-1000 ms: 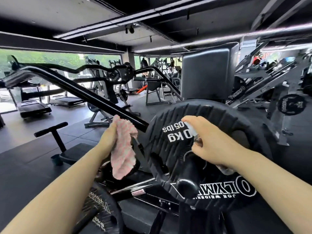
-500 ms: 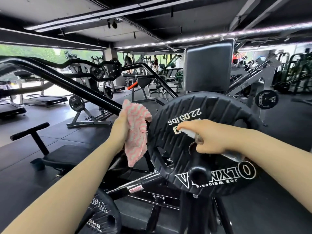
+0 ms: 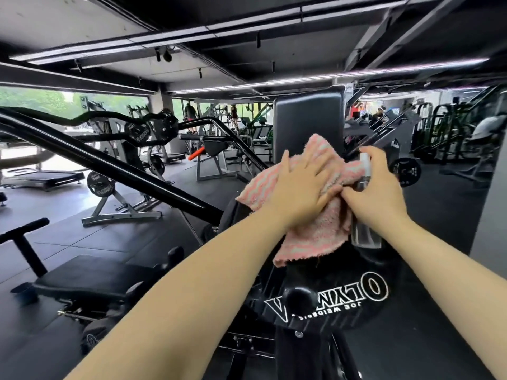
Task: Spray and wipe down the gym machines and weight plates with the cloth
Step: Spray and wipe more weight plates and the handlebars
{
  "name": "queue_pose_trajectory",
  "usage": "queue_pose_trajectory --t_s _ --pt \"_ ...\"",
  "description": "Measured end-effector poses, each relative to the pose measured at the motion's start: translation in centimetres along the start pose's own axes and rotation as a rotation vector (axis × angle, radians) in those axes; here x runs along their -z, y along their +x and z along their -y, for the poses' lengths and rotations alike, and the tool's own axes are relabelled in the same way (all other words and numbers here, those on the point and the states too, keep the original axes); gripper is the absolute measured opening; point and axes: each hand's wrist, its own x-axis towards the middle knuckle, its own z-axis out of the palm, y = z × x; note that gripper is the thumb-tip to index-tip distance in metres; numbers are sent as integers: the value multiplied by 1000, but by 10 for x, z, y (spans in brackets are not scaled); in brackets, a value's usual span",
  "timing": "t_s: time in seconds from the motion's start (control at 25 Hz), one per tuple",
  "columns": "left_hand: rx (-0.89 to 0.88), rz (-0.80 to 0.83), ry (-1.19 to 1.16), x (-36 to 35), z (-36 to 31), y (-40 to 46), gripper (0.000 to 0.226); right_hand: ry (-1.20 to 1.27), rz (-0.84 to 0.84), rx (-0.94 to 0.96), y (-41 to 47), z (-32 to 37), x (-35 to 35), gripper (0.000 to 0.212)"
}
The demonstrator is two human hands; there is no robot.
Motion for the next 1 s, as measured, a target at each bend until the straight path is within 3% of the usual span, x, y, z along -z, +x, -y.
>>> queue_pose_trajectory --t_s 0.08,0.28,0.56,0.72,1.0 --pt "-35 -35 211 -16 -4 -2 64 61 50 -6 -7 -11 2 65" --pt "-161 -211 281 -39 8 -17 68 111 51 75 -15 -32 -5 70" --pt "-268 -151 381 -46 43 -69 69 142 30 103 -14 -38 -9 68" --pt "-120 -141 367 -53 54 -96 61 60 27 145 -13 -37 -13 69" --pt "-6 -251 265 -45 -6 -20 62 -96 22 224 -13 -35 -18 69"
